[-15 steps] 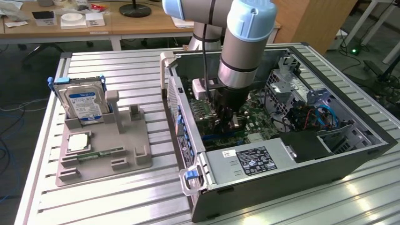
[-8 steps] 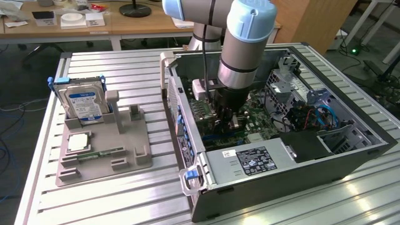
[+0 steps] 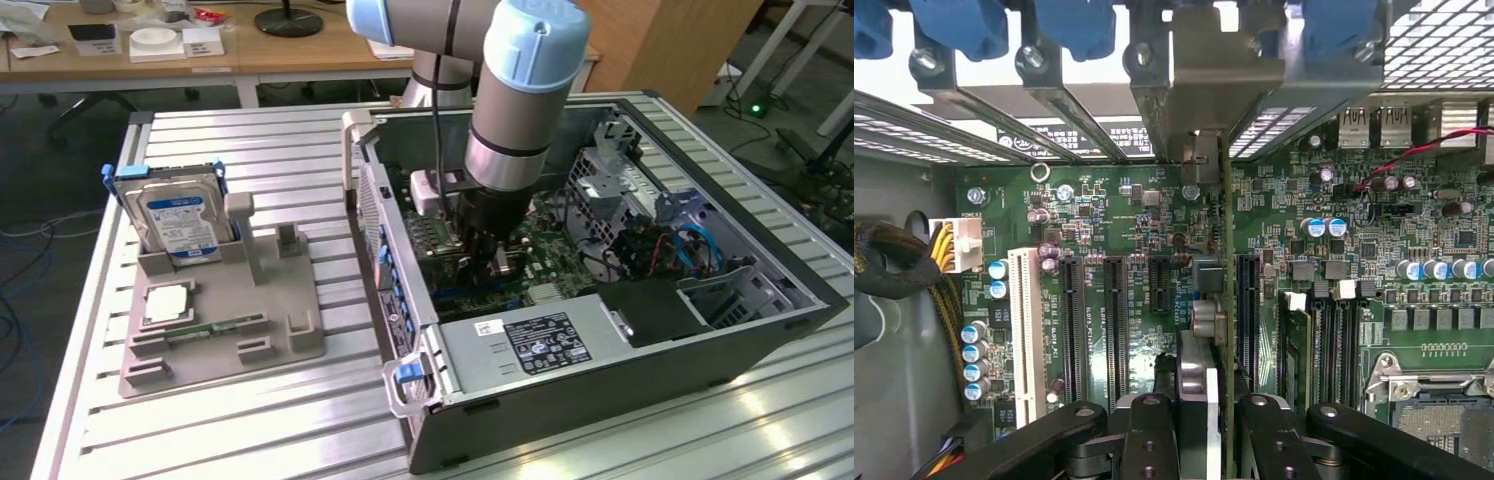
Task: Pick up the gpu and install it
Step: 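Insert the gpu into the slot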
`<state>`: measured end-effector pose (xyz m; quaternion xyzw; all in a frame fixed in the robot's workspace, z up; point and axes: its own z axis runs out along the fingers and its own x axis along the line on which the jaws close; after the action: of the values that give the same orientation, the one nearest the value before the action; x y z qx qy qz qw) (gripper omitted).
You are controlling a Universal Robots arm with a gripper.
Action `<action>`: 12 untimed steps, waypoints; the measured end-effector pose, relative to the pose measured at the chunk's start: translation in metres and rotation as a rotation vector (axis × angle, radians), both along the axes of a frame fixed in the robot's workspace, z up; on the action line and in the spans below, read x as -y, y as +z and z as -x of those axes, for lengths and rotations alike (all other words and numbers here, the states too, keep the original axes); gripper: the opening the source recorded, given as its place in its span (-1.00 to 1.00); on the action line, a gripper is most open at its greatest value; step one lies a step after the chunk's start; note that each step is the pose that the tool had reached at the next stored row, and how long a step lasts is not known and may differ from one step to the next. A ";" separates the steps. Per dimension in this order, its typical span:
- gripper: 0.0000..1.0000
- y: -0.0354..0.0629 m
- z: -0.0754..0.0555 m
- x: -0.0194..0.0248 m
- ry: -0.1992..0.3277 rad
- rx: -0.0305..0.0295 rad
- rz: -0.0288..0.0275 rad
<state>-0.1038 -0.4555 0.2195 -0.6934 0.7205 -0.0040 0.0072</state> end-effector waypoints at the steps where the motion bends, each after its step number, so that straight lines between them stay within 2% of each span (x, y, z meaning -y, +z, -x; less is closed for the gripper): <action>1: -0.44 -0.0001 0.000 0.0000 0.000 0.0001 -0.0002; 12: -0.44 -0.0007 0.001 0.0000 0.000 0.0003 -0.0006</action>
<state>-0.1049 -0.4555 0.2188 -0.6935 0.7204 -0.0039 0.0075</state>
